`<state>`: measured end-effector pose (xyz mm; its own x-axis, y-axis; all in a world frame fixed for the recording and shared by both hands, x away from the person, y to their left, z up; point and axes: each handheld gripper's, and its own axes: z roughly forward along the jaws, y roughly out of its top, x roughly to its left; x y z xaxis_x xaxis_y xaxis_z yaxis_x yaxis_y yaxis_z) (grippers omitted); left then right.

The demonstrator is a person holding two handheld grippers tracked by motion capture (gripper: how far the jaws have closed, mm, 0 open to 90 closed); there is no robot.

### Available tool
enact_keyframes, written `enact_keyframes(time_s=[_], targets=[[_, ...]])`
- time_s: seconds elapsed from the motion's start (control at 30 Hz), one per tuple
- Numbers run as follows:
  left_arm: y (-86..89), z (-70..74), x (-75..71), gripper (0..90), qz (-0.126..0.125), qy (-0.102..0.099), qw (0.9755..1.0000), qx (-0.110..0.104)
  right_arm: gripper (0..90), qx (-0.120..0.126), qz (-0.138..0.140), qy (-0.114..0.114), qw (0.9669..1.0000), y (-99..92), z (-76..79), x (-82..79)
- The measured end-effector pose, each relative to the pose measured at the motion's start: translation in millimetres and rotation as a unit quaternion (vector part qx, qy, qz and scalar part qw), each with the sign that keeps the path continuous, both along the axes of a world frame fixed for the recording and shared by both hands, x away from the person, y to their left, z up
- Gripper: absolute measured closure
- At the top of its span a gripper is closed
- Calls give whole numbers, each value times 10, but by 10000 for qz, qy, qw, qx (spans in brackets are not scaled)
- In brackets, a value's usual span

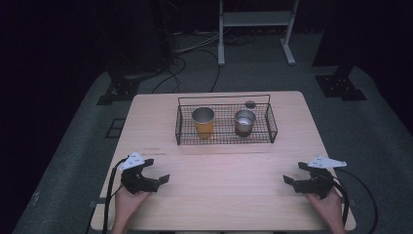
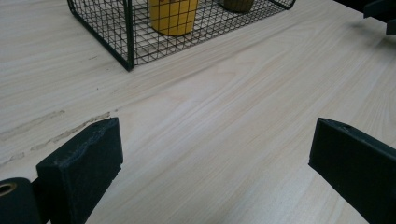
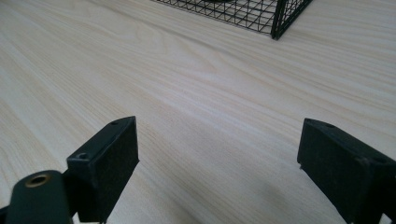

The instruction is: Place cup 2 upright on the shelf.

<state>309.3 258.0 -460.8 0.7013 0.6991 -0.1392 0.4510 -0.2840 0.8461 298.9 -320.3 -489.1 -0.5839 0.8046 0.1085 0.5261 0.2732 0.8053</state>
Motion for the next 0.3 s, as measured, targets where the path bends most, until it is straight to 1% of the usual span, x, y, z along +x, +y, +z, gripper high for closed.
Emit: enact_keyframes(time_s=[0.07, 0.2, 0.3], targets=[[9, -24, -15, 19, 34, -10, 10000, -37, 115, -3, 10, 4, 10000, 1, -2, 1], [15, -77, -63, 19, 87, -14, 10000, 23, 115, -17, 5, -5, 10000, -7, -14, 6], [6, -107, -110, 19, 108, -73, 9999, 61, 115, -9, -10, -7, 10000, -21, -25, 27]])
